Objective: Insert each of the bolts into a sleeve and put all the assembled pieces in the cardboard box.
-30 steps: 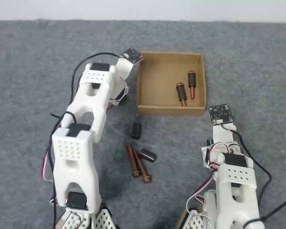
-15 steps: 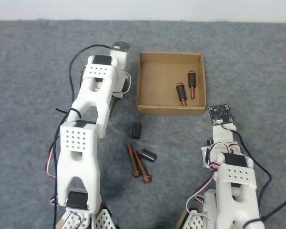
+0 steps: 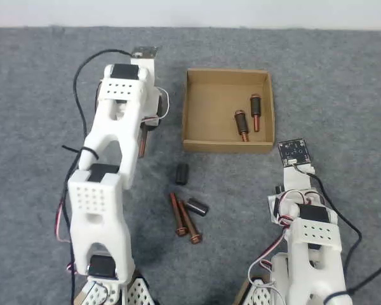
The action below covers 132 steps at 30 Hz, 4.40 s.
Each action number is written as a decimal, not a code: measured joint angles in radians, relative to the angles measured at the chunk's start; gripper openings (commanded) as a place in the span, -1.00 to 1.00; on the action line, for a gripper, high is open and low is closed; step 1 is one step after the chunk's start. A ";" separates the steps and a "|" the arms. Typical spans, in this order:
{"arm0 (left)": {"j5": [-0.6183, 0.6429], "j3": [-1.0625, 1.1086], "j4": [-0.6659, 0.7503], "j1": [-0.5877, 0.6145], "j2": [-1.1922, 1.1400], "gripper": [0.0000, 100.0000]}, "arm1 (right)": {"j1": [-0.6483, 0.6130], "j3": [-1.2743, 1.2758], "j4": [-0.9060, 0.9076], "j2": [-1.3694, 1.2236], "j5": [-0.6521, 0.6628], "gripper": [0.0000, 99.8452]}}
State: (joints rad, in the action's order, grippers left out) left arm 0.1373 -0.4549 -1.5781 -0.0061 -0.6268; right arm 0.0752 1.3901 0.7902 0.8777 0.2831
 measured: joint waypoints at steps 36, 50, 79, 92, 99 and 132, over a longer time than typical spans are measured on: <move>0.086 0.944 0.646 0.101 0.422 -0.98 | 0.000 0.000 -0.021 0.000 0.003 -0.99; 0.054 1.241 0.859 0.098 0.664 -0.98 | -0.038 0.005 -0.324 0.000 0.003 -0.98; 0.043 1.263 0.895 0.098 0.687 -0.98 | -0.222 -0.008 -1.227 -0.442 0.003 -0.99; 0.040 1.263 0.895 0.087 0.687 -0.98 | -0.305 -0.272 -1.260 -0.801 -0.236 -0.99; 0.041 1.263 0.913 0.087 0.687 -0.98 | -0.370 -0.456 -1.260 -0.991 -0.284 -0.99; 0.037 1.263 0.913 0.063 0.687 -0.98 | -0.482 -0.417 -2.150 -1.363 -0.255 -0.99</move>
State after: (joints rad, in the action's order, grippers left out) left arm 0.1741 0.8078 -0.6651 0.0568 0.0606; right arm -0.4066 0.9728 -1.3594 -0.4849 0.0284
